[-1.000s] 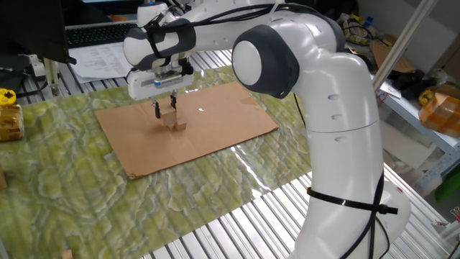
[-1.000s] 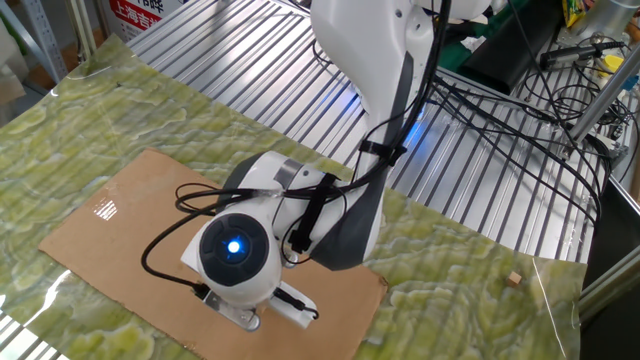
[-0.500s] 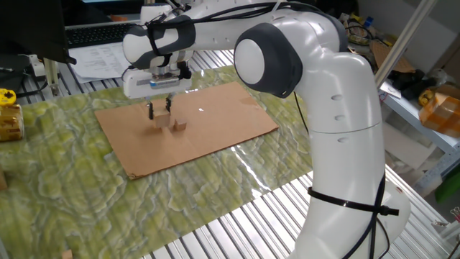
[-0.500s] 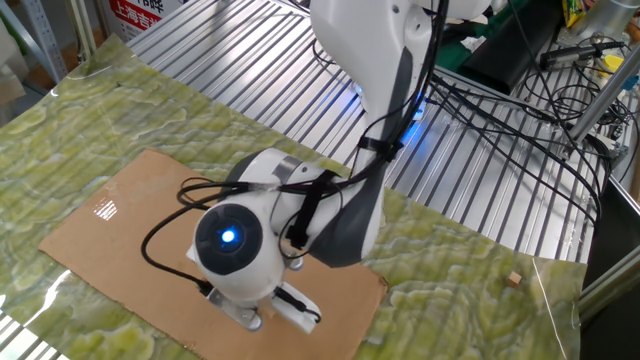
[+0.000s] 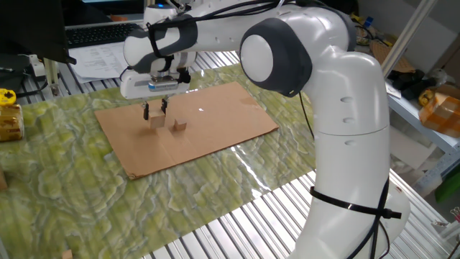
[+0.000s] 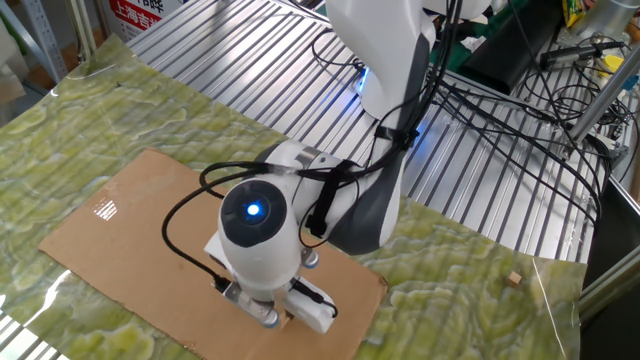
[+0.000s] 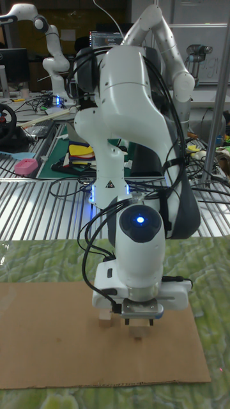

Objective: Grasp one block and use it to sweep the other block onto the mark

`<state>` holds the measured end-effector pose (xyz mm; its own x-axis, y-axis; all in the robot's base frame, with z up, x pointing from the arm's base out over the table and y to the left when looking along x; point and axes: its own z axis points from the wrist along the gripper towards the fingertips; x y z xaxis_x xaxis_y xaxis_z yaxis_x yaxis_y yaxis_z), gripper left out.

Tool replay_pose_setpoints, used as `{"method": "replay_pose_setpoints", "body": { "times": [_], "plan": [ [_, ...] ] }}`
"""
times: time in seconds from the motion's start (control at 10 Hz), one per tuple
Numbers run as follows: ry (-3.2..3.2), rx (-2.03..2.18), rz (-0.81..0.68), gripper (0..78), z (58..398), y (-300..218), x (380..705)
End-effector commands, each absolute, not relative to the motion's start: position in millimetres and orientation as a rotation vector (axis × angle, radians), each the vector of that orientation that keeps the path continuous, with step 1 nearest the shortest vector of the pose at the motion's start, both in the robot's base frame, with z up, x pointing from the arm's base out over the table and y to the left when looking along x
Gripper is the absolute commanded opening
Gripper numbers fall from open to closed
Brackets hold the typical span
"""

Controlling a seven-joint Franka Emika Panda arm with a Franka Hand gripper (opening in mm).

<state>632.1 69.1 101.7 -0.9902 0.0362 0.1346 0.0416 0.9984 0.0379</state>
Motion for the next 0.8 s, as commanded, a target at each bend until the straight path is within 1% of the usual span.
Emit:
{"method": "replay_pose_setpoints", "body": {
  "times": [0.1,0.5,0.7,0.8],
  "plan": [
    [-3.024,-0.041,-0.075,1.1,103.0,73.3,641.0],
    [-3.043,-0.06,-0.033,1.1,121.6,96.5,657.1],
    [-3.064,-0.042,0.022,1.1,125.4,100.0,663.0],
    [-3.076,-0.039,0.023,1.1,125.5,100.1,664.5]
  ]
}}
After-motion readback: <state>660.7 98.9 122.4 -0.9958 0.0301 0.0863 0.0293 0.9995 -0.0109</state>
